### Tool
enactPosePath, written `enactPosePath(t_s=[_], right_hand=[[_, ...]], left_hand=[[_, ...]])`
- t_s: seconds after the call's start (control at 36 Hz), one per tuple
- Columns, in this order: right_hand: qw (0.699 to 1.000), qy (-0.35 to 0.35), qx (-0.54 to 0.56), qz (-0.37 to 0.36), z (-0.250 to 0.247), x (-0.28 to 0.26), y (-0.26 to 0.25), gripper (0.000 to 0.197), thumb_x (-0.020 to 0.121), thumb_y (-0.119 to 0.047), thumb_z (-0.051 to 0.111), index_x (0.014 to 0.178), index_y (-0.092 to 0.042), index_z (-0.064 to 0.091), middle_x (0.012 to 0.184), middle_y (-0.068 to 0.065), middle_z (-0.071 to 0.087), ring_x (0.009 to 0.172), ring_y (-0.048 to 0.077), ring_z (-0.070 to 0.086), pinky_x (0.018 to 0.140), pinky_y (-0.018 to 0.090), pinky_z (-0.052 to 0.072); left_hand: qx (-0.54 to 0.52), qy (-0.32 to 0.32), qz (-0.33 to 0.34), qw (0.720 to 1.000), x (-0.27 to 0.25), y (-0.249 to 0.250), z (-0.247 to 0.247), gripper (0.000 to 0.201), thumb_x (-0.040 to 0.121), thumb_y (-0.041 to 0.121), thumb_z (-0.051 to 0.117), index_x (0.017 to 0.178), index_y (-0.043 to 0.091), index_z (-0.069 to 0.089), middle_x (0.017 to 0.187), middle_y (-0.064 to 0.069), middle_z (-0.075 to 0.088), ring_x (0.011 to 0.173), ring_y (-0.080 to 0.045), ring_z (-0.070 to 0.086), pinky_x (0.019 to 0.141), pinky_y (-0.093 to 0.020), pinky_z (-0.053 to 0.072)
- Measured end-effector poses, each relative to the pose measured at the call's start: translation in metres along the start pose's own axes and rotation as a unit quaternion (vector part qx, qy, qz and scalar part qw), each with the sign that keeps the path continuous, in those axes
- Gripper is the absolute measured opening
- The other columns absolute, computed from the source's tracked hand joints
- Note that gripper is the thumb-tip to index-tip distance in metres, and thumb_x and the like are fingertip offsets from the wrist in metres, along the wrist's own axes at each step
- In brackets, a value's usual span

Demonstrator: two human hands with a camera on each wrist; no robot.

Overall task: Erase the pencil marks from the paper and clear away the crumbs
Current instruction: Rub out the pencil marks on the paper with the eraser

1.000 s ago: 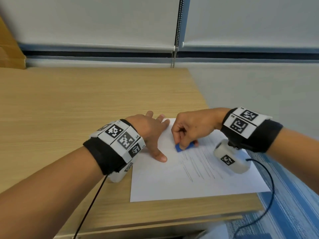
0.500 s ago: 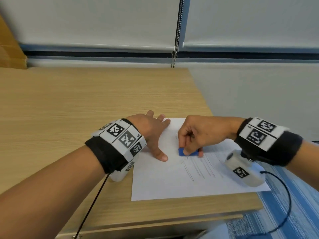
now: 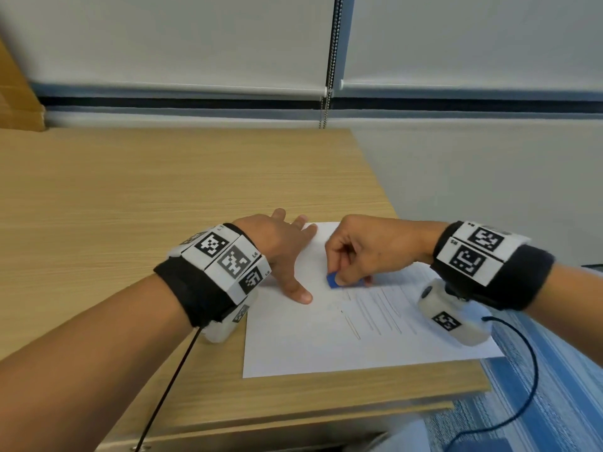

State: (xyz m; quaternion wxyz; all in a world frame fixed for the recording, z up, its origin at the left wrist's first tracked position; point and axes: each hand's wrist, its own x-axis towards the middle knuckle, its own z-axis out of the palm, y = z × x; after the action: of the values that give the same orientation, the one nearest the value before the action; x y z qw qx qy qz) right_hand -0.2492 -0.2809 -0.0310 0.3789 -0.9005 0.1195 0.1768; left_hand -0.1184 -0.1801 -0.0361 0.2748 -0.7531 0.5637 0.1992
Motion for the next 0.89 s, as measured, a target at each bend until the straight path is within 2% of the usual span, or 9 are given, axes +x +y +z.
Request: enactPosePath(t_s=[0.06,0.19,0.36,0.53,0.58,0.67,0.72,0.78,0.89], right_hand=[[1.000,0.020,0.017,-0.007,0.003,0.000,0.003,0.004,0.081,-0.004,0.071,0.083,-0.001,0.070,0.060,0.002,0.065,0.051,0.010,0.058,0.057,0.029,0.053],[0.993,-0.119,-0.022,-0.001,0.006,-0.008,-0.002,0.006,0.081,-0.004,0.072,0.087,-0.004,0.072,0.068,0.004,0.066,0.053,0.007,0.057,0.057,0.025,0.052],[1.000,0.006,0.015,-0.013,0.009,-0.003,0.003,0.004,0.082,-0.005,0.071,0.085,-0.003,0.070,0.059,0.000,0.064,0.051,0.013,0.056,0.060,0.027,0.050],[0.993,-0.115,-0.017,-0.006,0.010,-0.016,0.002,0.008,0.081,-0.007,0.073,0.089,-0.007,0.072,0.072,0.005,0.068,0.058,0.007,0.057,0.063,0.029,0.050],[0.997,-0.071,-0.025,-0.005,0.008,-0.013,0.002,0.009,0.081,-0.010,0.073,0.090,-0.008,0.073,0.075,0.006,0.069,0.062,0.007,0.058,0.065,0.026,0.050],[1.000,0.025,-0.005,-0.003,0.011,-0.010,0.006,0.007,0.081,-0.013,0.073,0.087,-0.010,0.073,0.070,-0.002,0.067,0.062,0.004,0.058,0.063,0.017,0.047],[0.999,0.040,0.004,-0.009,0.014,-0.012,0.010,0.005,0.081,-0.013,0.073,0.085,-0.010,0.072,0.067,-0.004,0.065,0.059,0.003,0.056,0.061,0.016,0.046],[1.000,0.014,0.007,-0.017,0.017,-0.017,0.009,0.005,0.081,-0.011,0.073,0.084,-0.009,0.070,0.065,-0.004,0.062,0.058,0.005,0.054,0.060,0.017,0.045],[0.995,-0.096,-0.024,-0.010,0.015,-0.020,0.000,0.010,0.081,-0.007,0.073,0.090,-0.005,0.072,0.072,0.003,0.068,0.061,0.004,0.058,0.061,0.013,0.046]], left_hand=[[-0.003,-0.002,0.000,1.000,0.000,0.000,0.000,0.124,0.071,0.072,0.065,0.153,0.027,-0.016,0.161,0.009,-0.019,0.148,-0.029,-0.008,0.107,-0.052,0.029],[0.001,0.000,0.002,1.000,0.001,-0.001,0.001,0.126,0.070,0.072,0.066,0.153,0.026,-0.016,0.161,0.009,-0.019,0.148,-0.027,-0.007,0.107,-0.052,0.030],[0.012,0.009,0.003,1.000,0.000,0.000,0.000,0.123,0.071,0.073,0.064,0.154,0.026,-0.013,0.161,0.009,-0.016,0.147,-0.027,-0.001,0.102,-0.048,0.035],[0.008,0.009,0.001,1.000,0.000,-0.001,0.001,0.124,0.071,0.072,0.066,0.153,0.027,-0.015,0.161,0.010,-0.018,0.147,-0.026,-0.004,0.105,-0.050,0.032],[0.008,0.013,-0.001,1.000,-0.001,0.001,0.001,0.123,0.071,0.071,0.066,0.154,0.027,-0.014,0.161,0.009,-0.017,0.147,-0.026,-0.003,0.104,-0.050,0.033],[0.009,0.015,-0.004,1.000,-0.003,0.004,0.002,0.119,0.074,0.068,0.066,0.154,0.027,-0.013,0.160,0.005,-0.022,0.148,-0.029,-0.001,0.104,-0.049,0.034],[0.008,0.018,0.001,1.000,-0.003,0.007,0.003,0.116,0.077,0.064,0.067,0.154,0.029,-0.012,0.159,0.001,-0.027,0.148,-0.033,0.002,0.104,-0.050,0.035],[0.009,0.019,0.002,1.000,-0.003,0.009,0.003,0.114,0.078,0.062,0.067,0.154,0.030,-0.012,0.159,0.000,-0.027,0.148,-0.034,0.006,0.104,-0.051,0.036],[0.024,0.025,0.002,0.999,-0.003,0.011,0.002,0.112,0.078,0.063,0.066,0.155,0.028,-0.009,0.162,0.001,-0.016,0.147,-0.035,0.010,0.106,-0.050,0.034]])
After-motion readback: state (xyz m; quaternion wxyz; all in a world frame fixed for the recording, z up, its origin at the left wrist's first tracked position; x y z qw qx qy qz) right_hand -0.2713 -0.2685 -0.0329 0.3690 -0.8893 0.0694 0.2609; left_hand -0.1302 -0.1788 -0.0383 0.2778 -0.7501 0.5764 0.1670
